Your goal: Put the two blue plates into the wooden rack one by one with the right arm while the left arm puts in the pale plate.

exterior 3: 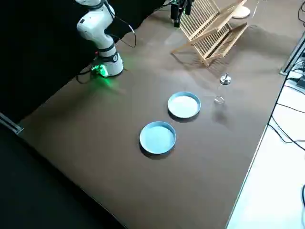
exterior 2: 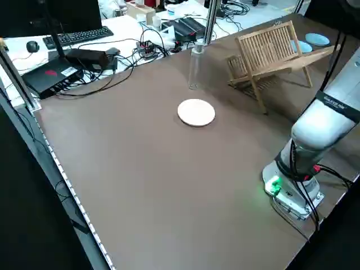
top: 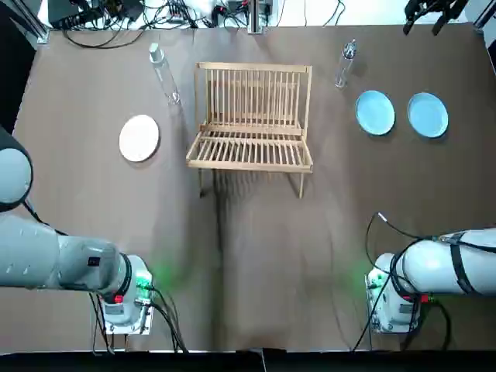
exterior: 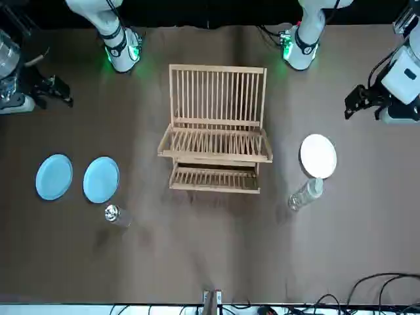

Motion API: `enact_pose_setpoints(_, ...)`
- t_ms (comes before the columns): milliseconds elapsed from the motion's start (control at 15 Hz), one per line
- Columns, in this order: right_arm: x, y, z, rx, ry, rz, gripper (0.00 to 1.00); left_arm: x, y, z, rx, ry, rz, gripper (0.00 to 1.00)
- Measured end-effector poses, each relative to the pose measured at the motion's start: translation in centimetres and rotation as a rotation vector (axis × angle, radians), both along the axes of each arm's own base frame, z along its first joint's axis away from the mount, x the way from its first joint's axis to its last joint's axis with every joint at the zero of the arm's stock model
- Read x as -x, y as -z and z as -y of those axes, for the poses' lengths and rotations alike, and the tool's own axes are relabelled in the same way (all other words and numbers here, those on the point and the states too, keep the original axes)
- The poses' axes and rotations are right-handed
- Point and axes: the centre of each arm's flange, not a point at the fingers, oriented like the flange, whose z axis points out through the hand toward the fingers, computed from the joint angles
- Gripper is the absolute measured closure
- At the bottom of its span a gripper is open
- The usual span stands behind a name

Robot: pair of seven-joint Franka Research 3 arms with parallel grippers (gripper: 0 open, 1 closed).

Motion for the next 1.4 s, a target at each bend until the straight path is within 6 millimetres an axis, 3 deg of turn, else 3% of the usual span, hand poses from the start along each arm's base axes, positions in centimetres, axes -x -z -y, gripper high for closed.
enact_pose_setpoints(267, -0.1, 0.2, 2.3, 0.033, 0.035, -0.004, 0.0, 0.1, 0.1, 0.0, -0.001, 0.001, -0.008, 0.0)
enact_pose_setpoints(533, -0.5, 0.9, 2.5, 0.036, 0.038, -0.016, 0.0, -0.2, 1.6, -1.4, -0.004, -0.023, -0.045, 0.0)
enact_pose_setpoints(600, -1.2, 2.5, 2.6, 0.038, 0.042, -0.046, 0.0, -1.1, 4.9, -3.4, -0.006, -0.053, -0.109, 0.0)
enact_pose_setpoints(733, -2.9, 6.2, 3.6, 0.043, 0.04, -0.104, 0.01, -2.8, 10.2, -5.0, -0.005, -0.074, -0.182, 0.0)
enact_pose_setpoints(867, -5.7, 11.2, 5.6, 0.041, 0.06, -0.125, 0.01, -4.6, 16.0, -5.9, 0.001, -0.062, -0.208, 0.0)
enact_pose_setpoints(1000, -8.1, 16.3, 8.4, 0.019, 0.093, -0.123, 0.01, -5.2, 21.8, -6.7, 0.008, -0.028, -0.204, 0.0)
enact_pose_setpoints(1200, -9.2, 22.4, 12.6, -0.02, 0.051, -0.159, 0.01, -2.9, 29.8, -9.3, 0.021, 0.023, -0.205, 0.0)
enact_pose_setpoints(1400, -9.8, 26.1, 14.8, -0.059, 0.062, -0.152, 0.03, 0.0, 35.1, -12.7, 0.038, 0.045, -0.219, 0.0)
